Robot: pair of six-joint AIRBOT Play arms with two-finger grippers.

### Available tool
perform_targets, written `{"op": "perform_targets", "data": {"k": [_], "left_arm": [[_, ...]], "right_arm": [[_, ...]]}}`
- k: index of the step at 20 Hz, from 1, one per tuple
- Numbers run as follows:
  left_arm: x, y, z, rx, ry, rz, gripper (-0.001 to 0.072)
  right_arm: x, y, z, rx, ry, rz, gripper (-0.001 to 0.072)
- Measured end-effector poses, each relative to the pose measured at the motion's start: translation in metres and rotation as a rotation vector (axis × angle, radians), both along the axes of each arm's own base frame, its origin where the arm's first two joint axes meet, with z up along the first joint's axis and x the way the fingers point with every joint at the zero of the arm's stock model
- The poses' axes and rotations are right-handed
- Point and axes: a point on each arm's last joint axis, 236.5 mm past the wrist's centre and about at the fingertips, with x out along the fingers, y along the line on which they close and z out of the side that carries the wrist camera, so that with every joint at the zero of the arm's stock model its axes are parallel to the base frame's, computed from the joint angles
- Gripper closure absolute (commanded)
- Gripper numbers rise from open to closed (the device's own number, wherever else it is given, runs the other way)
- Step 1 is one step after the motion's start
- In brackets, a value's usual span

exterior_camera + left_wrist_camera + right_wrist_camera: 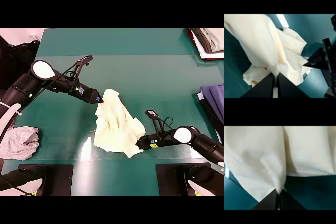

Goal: Fold the shirts.

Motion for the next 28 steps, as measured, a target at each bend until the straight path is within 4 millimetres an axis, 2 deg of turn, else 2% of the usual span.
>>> {"op": "perform_targets", "data": {"k": [2,4,6,8,9,10,12,14,15,16,18,20,22,24,26,27,28], "left_arm": [[0.007,0.004,0.018,0.006,-0.058,0.02,0.0681],[0.017,0.01,0.056,0.017,-0.174,0.034,0.0681],[0.021,0.017,0.112,0.011,-0.318,0.04,0.0681],[0.015,0.023,0.175,-0.014,-0.461,0.041,0.068],[0.009,0.027,0.207,-0.028,-0.533,0.043,0.0681],[0.0,0.031,0.234,-0.043,-0.594,0.042,0.068],[-0.02,0.039,0.283,-0.074,-0.702,0.041,0.0681],[-0.041,0.045,0.318,-0.104,-0.773,0.04,0.068],[-0.052,0.046,0.33,-0.12,-0.794,0.033,0.0681],[-0.062,0.047,0.337,-0.132,-0.801,0.02,0.0681],[-0.074,0.047,0.338,-0.129,-0.793,-0.007,0.068],[-0.074,0.05,0.322,-0.087,-0.756,-0.021,0.068],[-0.059,0.055,0.29,-0.014,-0.692,-0.008,0.068],[-0.041,0.056,0.243,0.055,-0.589,-0.005,0.068],[-0.02,0.055,0.185,0.121,-0.478,-0.001,0.0679],[-0.007,0.054,0.154,0.152,-0.428,0.004,0.0641],[0.005,0.055,0.126,0.183,-0.389,0.014,0.0364]], "right_arm": [[0.02,0.01,0.025,0.036,-0.07,0.003,0.0688],[0.057,0.017,0.081,0.108,-0.22,-0.027,0.0689],[0.097,0.011,0.163,0.184,-0.42,-0.087,0.069],[0.125,-0.013,0.256,0.245,-0.635,-0.172,0.0689],[0.132,-0.03,0.302,0.264,-0.735,-0.216,0.069],[0.134,-0.047,0.338,0.267,-0.814,-0.252,0.0689],[0.13,-0.081,0.401,0.248,-0.942,-0.314,0.0689],[0.122,-0.103,0.438,0.198,-1.008,-0.337,0.0689],[0.118,-0.111,0.45,0.174,-1.021,-0.339,0.0689],[0.115,-0.116,0.458,0.148,-1.023,-0.335,0.0689],[0.113,-0.122,0.464,0.104,-1.0,-0.316,0.0689],[0.117,-0.124,0.457,0.079,-0.932,-0.293,0.0689],[0.128,-0.126,0.434,0.057,-0.813,-0.275,0.0689],[0.145,-0.131,0.398,0.036,-0.669,-0.266,0.0688],[0.163,-0.134,0.355,0.028,-0.525,-0.261,0.0689],[0.173,-0.136,0.332,0.023,-0.457,-0.263,0.0689],[0.181,-0.137,0.308,0.02,-0.39,-0.261,0.0689]]}}
